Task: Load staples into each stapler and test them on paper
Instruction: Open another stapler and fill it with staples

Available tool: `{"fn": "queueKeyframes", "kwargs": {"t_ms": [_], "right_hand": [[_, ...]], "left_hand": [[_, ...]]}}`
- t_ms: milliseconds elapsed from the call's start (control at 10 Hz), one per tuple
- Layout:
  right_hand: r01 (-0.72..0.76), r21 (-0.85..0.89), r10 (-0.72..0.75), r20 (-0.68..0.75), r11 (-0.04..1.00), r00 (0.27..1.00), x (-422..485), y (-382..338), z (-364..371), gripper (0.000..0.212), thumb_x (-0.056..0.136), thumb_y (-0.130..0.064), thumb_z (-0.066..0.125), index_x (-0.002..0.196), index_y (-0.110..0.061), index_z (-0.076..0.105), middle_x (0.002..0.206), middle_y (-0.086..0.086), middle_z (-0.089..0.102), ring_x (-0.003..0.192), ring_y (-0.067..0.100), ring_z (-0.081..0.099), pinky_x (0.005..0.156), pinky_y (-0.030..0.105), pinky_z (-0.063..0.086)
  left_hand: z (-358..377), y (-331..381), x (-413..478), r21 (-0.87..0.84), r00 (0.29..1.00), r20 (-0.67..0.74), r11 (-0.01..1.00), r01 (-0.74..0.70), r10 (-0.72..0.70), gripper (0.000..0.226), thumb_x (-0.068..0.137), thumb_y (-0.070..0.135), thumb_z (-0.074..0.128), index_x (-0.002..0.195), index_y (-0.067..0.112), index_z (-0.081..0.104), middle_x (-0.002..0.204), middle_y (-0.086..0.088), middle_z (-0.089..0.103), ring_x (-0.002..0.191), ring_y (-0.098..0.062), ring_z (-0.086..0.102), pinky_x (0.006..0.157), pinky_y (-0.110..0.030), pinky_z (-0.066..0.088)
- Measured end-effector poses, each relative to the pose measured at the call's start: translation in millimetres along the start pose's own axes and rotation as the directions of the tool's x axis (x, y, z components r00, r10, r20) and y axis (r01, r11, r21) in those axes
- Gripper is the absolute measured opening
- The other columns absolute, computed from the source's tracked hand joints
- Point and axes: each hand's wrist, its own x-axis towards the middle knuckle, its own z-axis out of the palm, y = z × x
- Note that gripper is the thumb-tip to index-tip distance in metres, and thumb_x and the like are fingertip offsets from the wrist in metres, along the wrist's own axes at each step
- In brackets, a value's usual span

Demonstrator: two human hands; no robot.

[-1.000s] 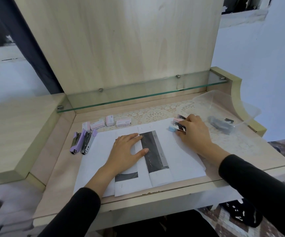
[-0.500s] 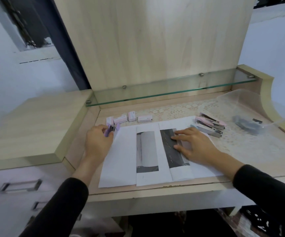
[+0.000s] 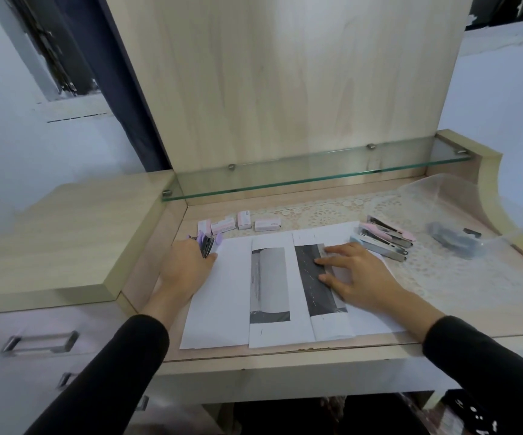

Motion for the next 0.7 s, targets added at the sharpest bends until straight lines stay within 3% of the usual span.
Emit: {"fn": "queueKeyframes", "kwargs": {"t_ms": [100,400,500,600,700], "right_hand": [[0.000,-0.012,0.001,0.003,1.000,1.000,0,1,0,0.035,0.085,-0.043,0.055,0.118,-0.033,0.060,0.132,-0.006,0.052,0.124,0.013,0.039,0.097,0.022,0.030],[0.002,-0.011,-0.002,0.004,1.000,1.000,1,2,0,0.034,0.085,-0.044,0.055,0.116,-0.033,0.060,0.131,-0.005,0.053,0.124,0.013,0.040,0.097,0.022,0.031],[0.003,-0.015,-0.003,0.008,1.000,1.000,2,1,0,0.035,0.085,-0.044,0.055,0.117,-0.033,0.060,0.132,-0.005,0.052,0.124,0.014,0.039,0.098,0.022,0.030],[0.005,-0.011,-0.005,-0.001,1.000,1.000,2,1,0,0.036,0.085,-0.044,0.056,0.119,-0.034,0.058,0.131,-0.005,0.053,0.123,0.014,0.041,0.098,0.022,0.031],[0.011,0.038,-0.010,-0.029,0.999,1.000,-1,1,-1,0.041,0.083,-0.043,0.058,0.123,-0.036,0.054,0.126,-0.006,0.056,0.118,0.013,0.045,0.097,0.021,0.033]], "left_hand": [[-1,5,4,0.070,1.000,0.019,0.998,-0.003,0.002,0.031,0.086,0.035,0.057,0.079,0.005,0.056,0.079,-0.010,0.055,0.071,-0.026,0.054,0.060,-0.031,0.043],[-5,4,8,-0.063,0.993,0.099,0.995,0.073,-0.067,0.035,0.078,0.019,0.062,0.054,0.010,0.037,0.066,-0.003,0.043,0.067,-0.024,0.046,0.046,-0.028,0.028],[-2,1,5,-0.167,0.997,0.066,0.984,0.059,-0.048,0.036,0.081,0.018,0.060,0.049,0.007,0.048,0.073,-0.010,0.059,0.074,-0.015,0.048,0.060,-0.031,0.041],[-9,14,-12,-0.443,0.999,0.032,0.896,0.028,-0.015,0.020,0.082,0.014,0.066,0.064,0.009,0.060,0.057,0.001,0.058,0.053,-0.002,0.053,0.056,-0.013,0.041],[-16,34,-35,-0.667,0.994,0.043,0.743,-0.049,0.104,0.003,0.083,0.009,0.066,0.084,0.009,0.064,0.064,0.005,0.059,0.048,0.007,0.055,0.053,-0.004,0.042]]}}
